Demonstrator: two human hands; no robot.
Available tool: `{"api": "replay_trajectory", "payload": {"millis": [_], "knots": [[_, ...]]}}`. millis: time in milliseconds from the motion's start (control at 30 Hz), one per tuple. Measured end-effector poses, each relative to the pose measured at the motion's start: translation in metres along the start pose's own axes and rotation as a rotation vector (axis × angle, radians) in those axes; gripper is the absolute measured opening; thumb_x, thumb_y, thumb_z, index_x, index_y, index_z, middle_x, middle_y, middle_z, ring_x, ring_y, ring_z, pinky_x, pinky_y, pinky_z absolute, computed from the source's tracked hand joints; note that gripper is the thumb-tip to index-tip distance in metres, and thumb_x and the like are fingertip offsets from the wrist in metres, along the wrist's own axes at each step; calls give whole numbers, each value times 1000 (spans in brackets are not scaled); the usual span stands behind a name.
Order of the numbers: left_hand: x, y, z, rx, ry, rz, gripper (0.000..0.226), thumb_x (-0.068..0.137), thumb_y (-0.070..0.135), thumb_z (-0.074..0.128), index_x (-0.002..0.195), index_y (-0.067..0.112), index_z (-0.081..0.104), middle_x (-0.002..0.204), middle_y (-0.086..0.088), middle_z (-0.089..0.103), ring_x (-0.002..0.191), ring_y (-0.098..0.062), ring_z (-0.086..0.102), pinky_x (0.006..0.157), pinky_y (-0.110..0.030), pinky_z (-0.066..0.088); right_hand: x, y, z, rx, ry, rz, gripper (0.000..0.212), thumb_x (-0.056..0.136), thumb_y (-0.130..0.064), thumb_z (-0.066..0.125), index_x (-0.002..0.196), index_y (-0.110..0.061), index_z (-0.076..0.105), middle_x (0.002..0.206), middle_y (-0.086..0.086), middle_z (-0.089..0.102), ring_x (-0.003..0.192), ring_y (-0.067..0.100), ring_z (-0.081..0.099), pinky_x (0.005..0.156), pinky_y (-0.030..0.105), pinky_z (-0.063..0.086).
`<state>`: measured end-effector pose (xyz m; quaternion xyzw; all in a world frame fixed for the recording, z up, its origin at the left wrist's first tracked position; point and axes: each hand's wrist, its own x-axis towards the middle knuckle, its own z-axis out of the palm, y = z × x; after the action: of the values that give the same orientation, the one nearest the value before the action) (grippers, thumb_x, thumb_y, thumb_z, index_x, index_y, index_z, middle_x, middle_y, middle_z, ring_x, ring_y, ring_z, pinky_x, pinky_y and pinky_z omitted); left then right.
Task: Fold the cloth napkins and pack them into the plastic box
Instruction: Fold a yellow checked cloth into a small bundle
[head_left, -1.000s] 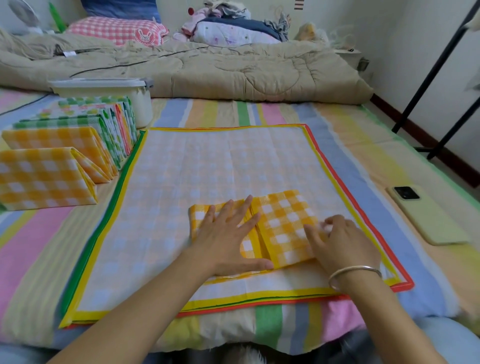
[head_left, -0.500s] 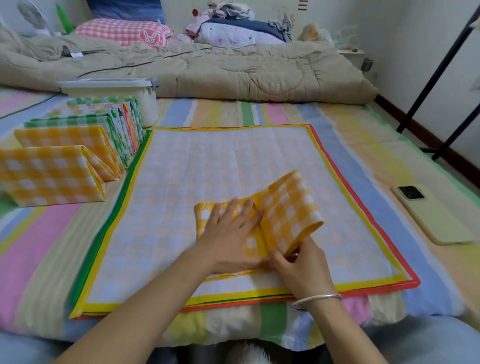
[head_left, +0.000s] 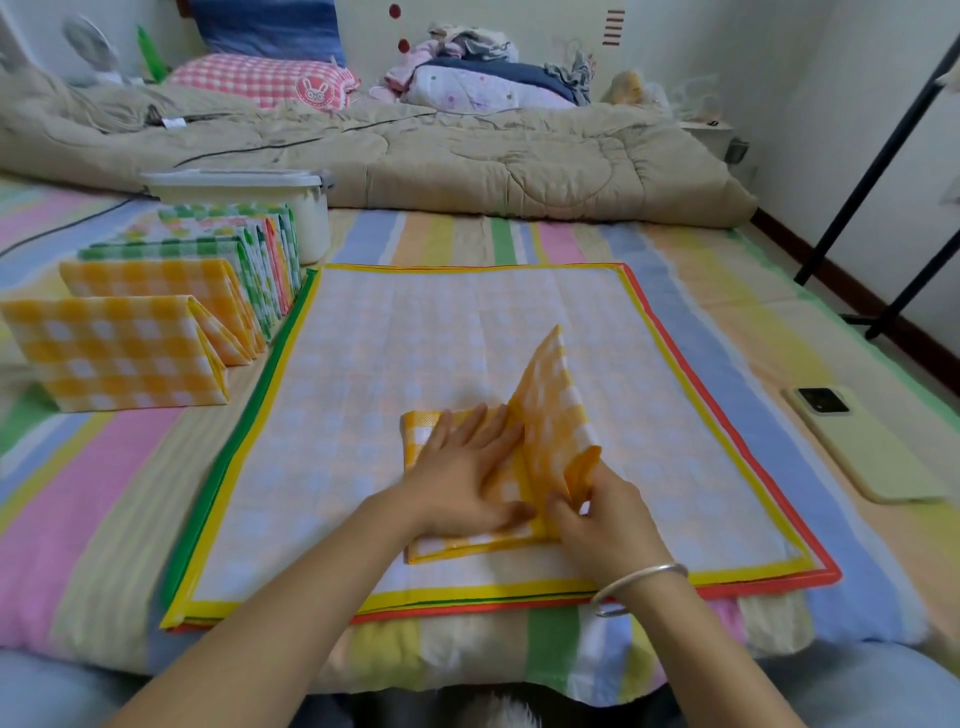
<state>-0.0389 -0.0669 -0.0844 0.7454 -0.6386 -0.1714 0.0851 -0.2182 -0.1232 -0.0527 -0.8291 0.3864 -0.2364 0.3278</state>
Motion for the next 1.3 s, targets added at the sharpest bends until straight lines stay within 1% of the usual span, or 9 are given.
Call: {"api": "replay_trajectory", "payload": {"millis": [67, 200, 500, 667, 800, 900, 1067, 1167, 1300], "knots": [[0, 1, 0, 22, 4, -5, 117, 60, 89, 24, 159, 34, -6, 165, 11, -13, 150, -10, -21, 120, -42, -18, -2, -3, 0, 21, 11, 62, 7, 88, -16, 62, 92, -11, 60, 87, 12, 69, 89, 37, 61, 68, 37, 42], [-3, 3, 2, 70, 52, -6, 114, 62, 84, 17, 159, 29, -5, 166, 9, -14, 151, -12, -20, 121, -43, -17, -12, -10, 9, -60, 80, -25, 24, 86, -29, 68, 80, -17, 48, 66, -5, 53, 75, 29, 58, 54, 29, 31], [-2, 4, -5, -33, 54, -13, 74, 87, 45, 10, 159, 29, 7, 167, 5, -4, 153, -16, -9, 122, -40, -12, -11, -11, 21, -379, 196, -180, 57, 35, 9, 82, 64, -17, 40, 53, 4, 48, 41, 28, 49, 43, 23, 19], [6, 12, -15, -554, 321, -199, 68, 80, 46, 27, 121, 8, 65, 133, -15, 62, 126, -30, 55, 107, -43, 40, -14, -7, 30, -567, 202, -325, 61, 54, 0, 75, 112, -15, 63, 76, 3, 60, 63, 27, 58, 34, 28, 31], [18, -1, -37, -1117, 461, -497, 39, 94, 36, 41, 101, 11, 70, 112, -14, 72, 107, -32, 66, 97, -44, 52, -16, -13, 38, -731, 240, -412, 52, 70, -6, 37, 109, -11, 73, 73, 7, 61, 61, 27, 57, 34, 26, 32], [18, -14, -61, -1433, 637, -559, 34, 106, 29, 36, 116, 11, 62, 118, -8, 68, 95, -23, 67, 84, -35, 55, -19, -12, 47, -801, 216, -453, 54, 73, -9, 30, 106, -10, 74, 72, 11, 59, 61, 28, 56, 37, 29, 36], [-14, -17, -62, -317, 908, -221, 36, 98, 27, 49, 133, 19, 56, 135, 1, 58, 122, -17, 52, 104, -34, 39, -20, -12, 58, -862, 197, -443, 55, 75, -11, 28, 106, -9, 73, 74, 13, 57, 66, 30, 54, 42, 32, 38], [-20, -11, -45, 54, 506, 50, 69, 91, 55, 23, 149, 23, 43, 157, 2, 38, 146, -16, 29, 120, -32, 9, -19, -15, 60, -886, 202, -429, 51, 77, -10, 29, 102, -9, 74, 71, 11, 54, 65, 28, 53, 42, 31, 35], [-18, -20, -24, 275, 130, -66, 96, 75, 67, -13, 160, 27, 2, 167, 3, -8, 153, -13, -9, 123, -40, -7, -20, -15, 61, -894, 225, -459, 50, 78, -8, 31, 103, -8, 74, 70, 12, 56, 67, 28, 54, 43, 31, 39]]}}
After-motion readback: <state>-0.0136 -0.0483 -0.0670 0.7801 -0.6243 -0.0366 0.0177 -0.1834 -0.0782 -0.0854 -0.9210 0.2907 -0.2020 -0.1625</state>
